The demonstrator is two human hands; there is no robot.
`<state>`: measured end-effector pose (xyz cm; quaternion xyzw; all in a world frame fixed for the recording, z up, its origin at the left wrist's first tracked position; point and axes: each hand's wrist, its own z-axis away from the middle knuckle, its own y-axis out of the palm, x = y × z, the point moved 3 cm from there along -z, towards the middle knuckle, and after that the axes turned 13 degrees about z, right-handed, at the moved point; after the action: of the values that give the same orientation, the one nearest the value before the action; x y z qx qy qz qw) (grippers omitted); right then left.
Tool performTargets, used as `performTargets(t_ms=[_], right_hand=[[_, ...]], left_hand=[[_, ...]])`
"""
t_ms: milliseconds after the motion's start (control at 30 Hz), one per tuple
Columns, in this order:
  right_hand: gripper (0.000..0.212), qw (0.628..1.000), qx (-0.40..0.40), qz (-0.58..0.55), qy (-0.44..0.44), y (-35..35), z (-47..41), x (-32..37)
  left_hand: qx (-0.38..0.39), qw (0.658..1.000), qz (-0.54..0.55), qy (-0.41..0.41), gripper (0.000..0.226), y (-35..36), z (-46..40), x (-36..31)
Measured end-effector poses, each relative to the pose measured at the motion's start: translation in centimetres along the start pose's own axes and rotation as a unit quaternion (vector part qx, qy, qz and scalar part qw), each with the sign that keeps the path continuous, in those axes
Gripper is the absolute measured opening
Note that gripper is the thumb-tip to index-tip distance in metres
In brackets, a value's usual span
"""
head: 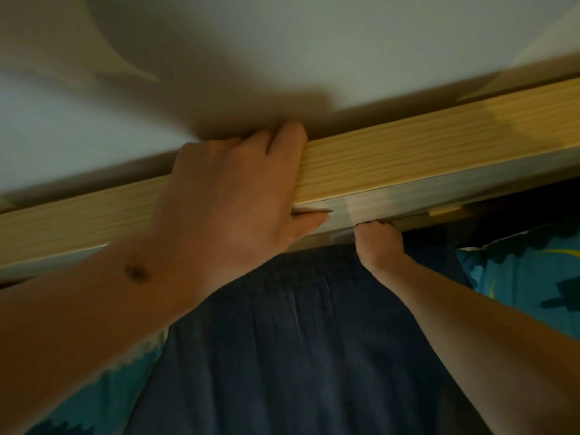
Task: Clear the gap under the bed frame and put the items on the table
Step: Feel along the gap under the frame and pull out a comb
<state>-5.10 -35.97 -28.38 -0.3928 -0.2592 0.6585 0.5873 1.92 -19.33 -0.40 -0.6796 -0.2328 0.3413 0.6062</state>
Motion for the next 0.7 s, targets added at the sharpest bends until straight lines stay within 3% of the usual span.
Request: performTargets(t_ms=[333, 700], right_hand=[[0.019, 0.999, 0.041, -0.032, -0.011, 0.9, -0.7, 0.0], [0.014, 0.993, 0.023, 0.079, -0.089, 1.3, -1.2, -0.2]], left_hand=[[-0.014, 1.0, -0.008, -0.008, 0.064, 0.4, 0.1, -0.2], [-0.018, 1.0, -0.001, -0.005, 0.062, 0.2, 0.3, -0.2]])
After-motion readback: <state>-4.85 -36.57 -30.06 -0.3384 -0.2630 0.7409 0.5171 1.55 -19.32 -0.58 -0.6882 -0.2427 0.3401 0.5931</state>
